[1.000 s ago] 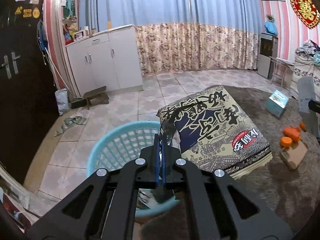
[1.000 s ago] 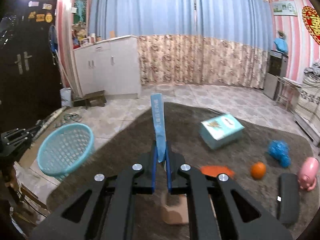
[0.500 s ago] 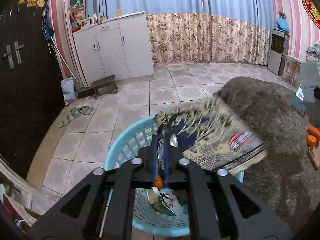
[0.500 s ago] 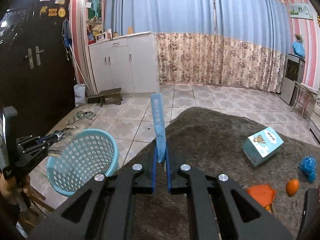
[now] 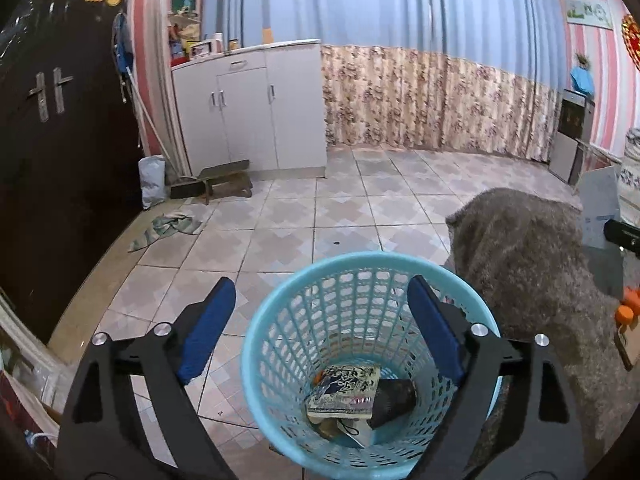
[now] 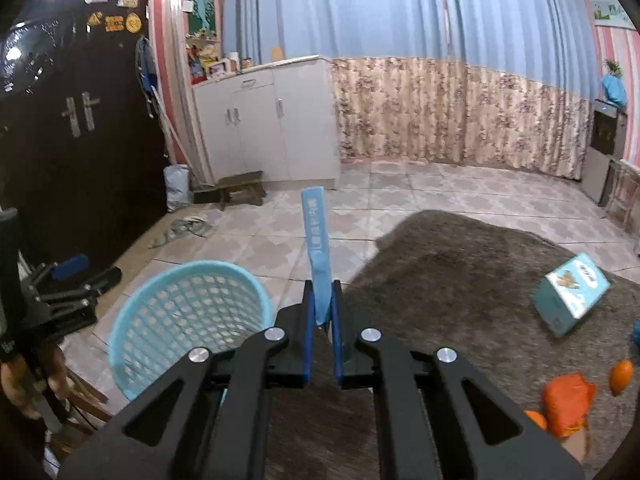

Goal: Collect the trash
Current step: 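Lower the booklet over the basket and open the right tool, then move both tools back over the rug toward the phone-case tray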

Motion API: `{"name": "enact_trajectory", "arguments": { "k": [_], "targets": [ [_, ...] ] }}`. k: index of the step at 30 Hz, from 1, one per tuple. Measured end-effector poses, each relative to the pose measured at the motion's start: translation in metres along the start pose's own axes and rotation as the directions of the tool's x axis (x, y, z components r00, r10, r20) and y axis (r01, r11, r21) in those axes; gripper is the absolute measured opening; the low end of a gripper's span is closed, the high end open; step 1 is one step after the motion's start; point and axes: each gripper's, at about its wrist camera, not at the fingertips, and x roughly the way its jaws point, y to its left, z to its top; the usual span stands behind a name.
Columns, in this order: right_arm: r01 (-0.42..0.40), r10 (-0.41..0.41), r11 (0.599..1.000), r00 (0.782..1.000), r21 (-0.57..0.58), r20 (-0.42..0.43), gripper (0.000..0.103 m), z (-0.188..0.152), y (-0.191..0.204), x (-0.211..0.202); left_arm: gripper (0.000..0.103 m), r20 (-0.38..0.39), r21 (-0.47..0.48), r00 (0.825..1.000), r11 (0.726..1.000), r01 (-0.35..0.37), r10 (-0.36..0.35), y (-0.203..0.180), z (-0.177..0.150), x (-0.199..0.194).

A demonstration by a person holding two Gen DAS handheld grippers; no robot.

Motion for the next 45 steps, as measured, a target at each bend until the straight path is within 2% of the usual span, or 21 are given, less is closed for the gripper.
{"name": "enact_trajectory", "arguments": {
  "k": [4, 10, 18, 22, 28, 29, 30, 32, 35, 39, 45],
  "targets": [
    [-0.06, 0.06, 0.998, 0.998, -0.021, 0.007, 0.008, 0.007, 0.029, 0.011, 0.089, 0.015, -0.031, 1.0, 1.0, -0.006, 0.007, 0.012, 0.003, -0.004],
    [-0.138, 0.138, 0.989, 0.99, -0.05, 0.0, 0.008, 0.012, 0.071, 0.032, 0.09, 0.027, -0.029, 0.999, 0.999, -0.031, 0.032, 0.021, 0.002, -0.005],
    [-0.206, 0.204, 0.977, 0.978, -0.05, -0.053, 0.008, -0.001, 0.104, 0.062, 0.09, 0.014, -0.052, 0.999, 0.997, -0.048, 0.049, 0.038, -0.004, 0.006],
    [-0.218, 0.214, 0.975, 0.974, -0.04, -0.077, 0.008, -0.005, 0.109, 0.078, 0.09, 0.008, -0.057, 0.998, 0.997, -0.061, 0.061, 0.045, -0.008, 0.011],
    [-0.177, 0.172, 0.983, 0.981, -0.046, -0.092, 0.01, -0.01, 0.107, 0.089, 0.09, -0.002, -0.065, 0.998, 0.996, -0.062, 0.062, 0.049, -0.012, 0.015],
    [-0.165, 0.16, 0.985, 0.983, -0.049, -0.094, 0.015, -0.011, 0.104, 0.089, 0.09, -0.002, -0.065, 0.998, 0.996, -0.062, 0.062, 0.049, -0.012, 0.014],
    [-0.154, 0.148, 0.987, 0.984, -0.056, -0.094, 0.031, -0.011, 0.102, 0.088, 0.09, -0.001, -0.064, 0.998, 0.996, -0.061, 0.061, 0.049, -0.012, 0.015],
    [-0.127, 0.121, 0.989, 0.989, -0.071, -0.085, 0.053, -0.013, 0.098, 0.084, 0.09, -0.001, -0.064, 0.998, 0.996, -0.061, 0.061, 0.048, -0.012, 0.015],
    [-0.081, 0.073, 0.992, 0.994, -0.102, -0.078, 0.056, -0.017, 0.089, 0.076, 0.09, -0.006, -0.068, 0.998, 0.996, -0.056, 0.056, 0.044, -0.014, 0.014],
    [-0.026, 0.02, 0.994, 0.998, -0.108, -0.055, 0.07, -0.019, 0.066, 0.056, 0.091, -0.006, -0.066, 0.999, 0.996, -0.052, 0.051, 0.033, -0.014, 0.01],
    [0.047, -0.05, 0.995, 0.998, -0.093, -0.03, 0.081, -0.018, 0.018, 0.018, 0.094, 0.008, -0.055, 0.999, 0.998, -0.039, 0.04, 0.011, -0.009, -0.003]
  ]
}}
